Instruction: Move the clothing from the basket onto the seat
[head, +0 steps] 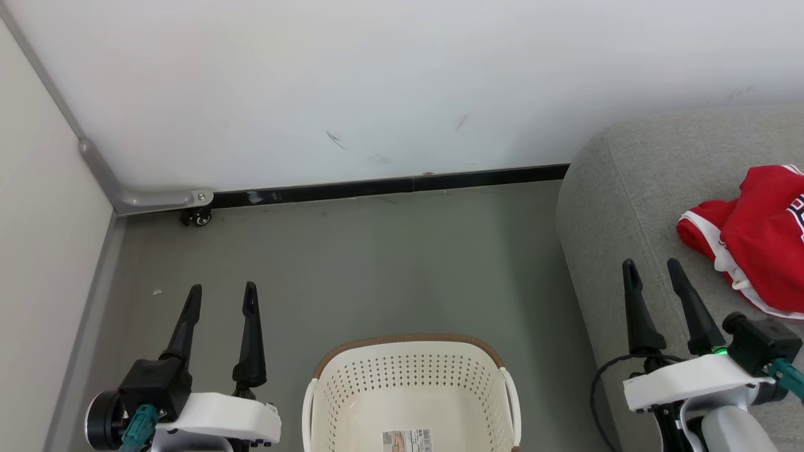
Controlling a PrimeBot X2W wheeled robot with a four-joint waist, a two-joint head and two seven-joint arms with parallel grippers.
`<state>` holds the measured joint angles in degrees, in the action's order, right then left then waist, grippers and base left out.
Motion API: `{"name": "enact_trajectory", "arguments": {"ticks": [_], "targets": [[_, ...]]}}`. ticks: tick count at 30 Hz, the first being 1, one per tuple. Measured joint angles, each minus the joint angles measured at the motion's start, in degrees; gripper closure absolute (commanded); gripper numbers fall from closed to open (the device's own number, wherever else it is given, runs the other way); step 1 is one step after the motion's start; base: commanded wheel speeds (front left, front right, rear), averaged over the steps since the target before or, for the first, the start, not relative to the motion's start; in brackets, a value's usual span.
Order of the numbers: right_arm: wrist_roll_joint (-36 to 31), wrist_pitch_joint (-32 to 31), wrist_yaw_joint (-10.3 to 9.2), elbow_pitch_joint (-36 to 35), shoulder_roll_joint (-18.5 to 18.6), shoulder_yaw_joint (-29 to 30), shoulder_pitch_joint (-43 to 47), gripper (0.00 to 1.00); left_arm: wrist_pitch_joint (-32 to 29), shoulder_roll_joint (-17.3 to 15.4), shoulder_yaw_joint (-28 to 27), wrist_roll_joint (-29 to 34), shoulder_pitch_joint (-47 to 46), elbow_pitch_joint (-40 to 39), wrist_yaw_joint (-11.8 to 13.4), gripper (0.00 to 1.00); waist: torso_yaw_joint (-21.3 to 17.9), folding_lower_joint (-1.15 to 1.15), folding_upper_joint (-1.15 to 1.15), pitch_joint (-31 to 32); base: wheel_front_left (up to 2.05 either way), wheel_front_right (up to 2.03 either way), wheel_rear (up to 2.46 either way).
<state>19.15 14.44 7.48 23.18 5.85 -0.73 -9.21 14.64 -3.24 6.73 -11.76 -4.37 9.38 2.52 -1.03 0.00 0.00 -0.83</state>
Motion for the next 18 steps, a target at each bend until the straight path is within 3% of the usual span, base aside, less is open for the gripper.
{"name": "enact_trajectory", "arguments": {"ticks": [18], "targets": [[-6.1,-1.4,0.00,-6.8,-2.6,-0.1,7.5,0.00,0.0,0.1,0.4,0.9,3.1,0.4,0.0,0.00,-0.4,0.00,0.00,0.8,0.00,0.00,0.00]]}}
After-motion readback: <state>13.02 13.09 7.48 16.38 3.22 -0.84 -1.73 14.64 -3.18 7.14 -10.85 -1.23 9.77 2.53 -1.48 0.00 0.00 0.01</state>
